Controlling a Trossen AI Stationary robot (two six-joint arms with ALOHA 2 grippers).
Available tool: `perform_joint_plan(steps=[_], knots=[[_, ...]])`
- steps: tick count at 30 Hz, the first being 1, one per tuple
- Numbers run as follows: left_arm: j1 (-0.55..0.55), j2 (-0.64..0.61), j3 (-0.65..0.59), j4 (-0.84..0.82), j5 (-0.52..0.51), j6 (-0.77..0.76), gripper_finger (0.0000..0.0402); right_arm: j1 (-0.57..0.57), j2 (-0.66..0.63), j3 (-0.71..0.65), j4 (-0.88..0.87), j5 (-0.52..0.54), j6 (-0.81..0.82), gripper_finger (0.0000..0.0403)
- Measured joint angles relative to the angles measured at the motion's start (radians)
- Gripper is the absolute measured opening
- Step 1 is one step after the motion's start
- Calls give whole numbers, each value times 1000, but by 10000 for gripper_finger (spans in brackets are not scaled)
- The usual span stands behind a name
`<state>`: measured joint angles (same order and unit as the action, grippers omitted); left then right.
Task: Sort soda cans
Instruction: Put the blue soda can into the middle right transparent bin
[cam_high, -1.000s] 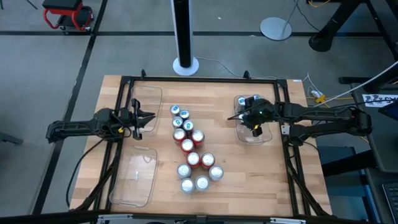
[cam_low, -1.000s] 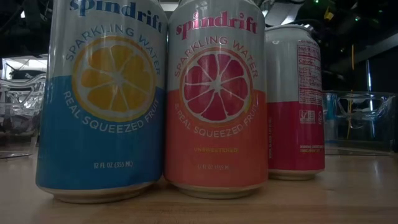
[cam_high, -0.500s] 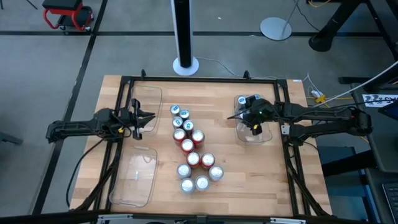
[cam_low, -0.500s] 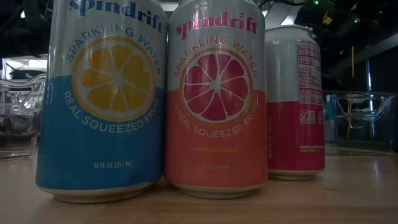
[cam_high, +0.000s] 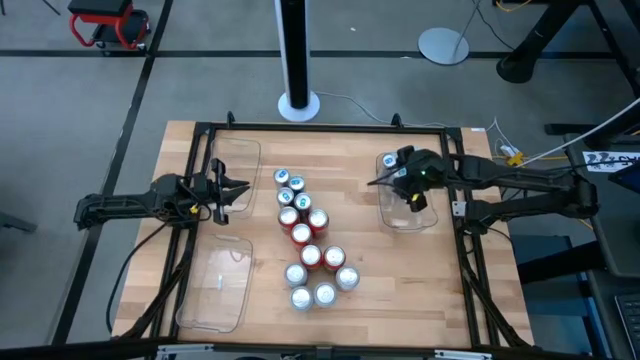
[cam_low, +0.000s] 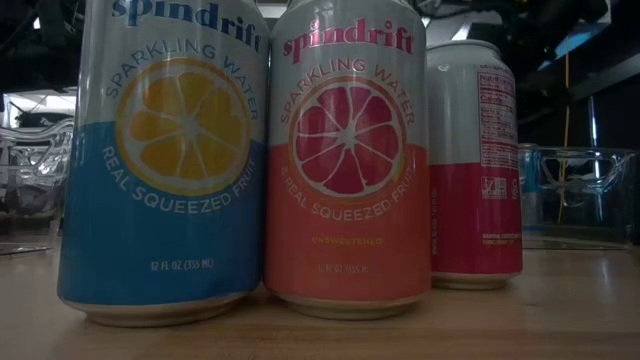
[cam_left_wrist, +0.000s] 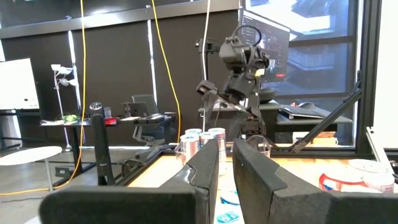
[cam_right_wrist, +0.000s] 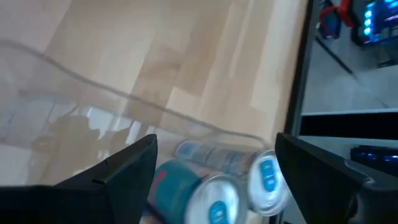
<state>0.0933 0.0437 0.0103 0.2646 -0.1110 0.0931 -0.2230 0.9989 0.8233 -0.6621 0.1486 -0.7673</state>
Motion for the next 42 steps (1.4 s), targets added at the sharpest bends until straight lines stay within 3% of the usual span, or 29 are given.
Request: perform_joint_plan(steps=[11, 19, 26, 33, 38, 42], knots=[[0, 0, 0, 9, 0, -5, 40, 0, 3, 40, 155, -4, -1, 326], [0, 0, 0, 7, -4, -15, 44, 0, 62, 32, 295, -64, -24, 326], [0, 0, 0, 7, -5, -9, 120, 1, 174, 31, 420, -119, -30, 326], [0, 0, 0, 5, -7, -15, 192, 1, 284, 31, 676, -187, -51, 326], [0, 0, 0, 5, -7, -15, 204, 1, 367, 31, 891, -194, -50, 326], [0, 0, 0, 6, -7, -7, 174, 1, 430, 32, 1037, -232, -50, 326]])
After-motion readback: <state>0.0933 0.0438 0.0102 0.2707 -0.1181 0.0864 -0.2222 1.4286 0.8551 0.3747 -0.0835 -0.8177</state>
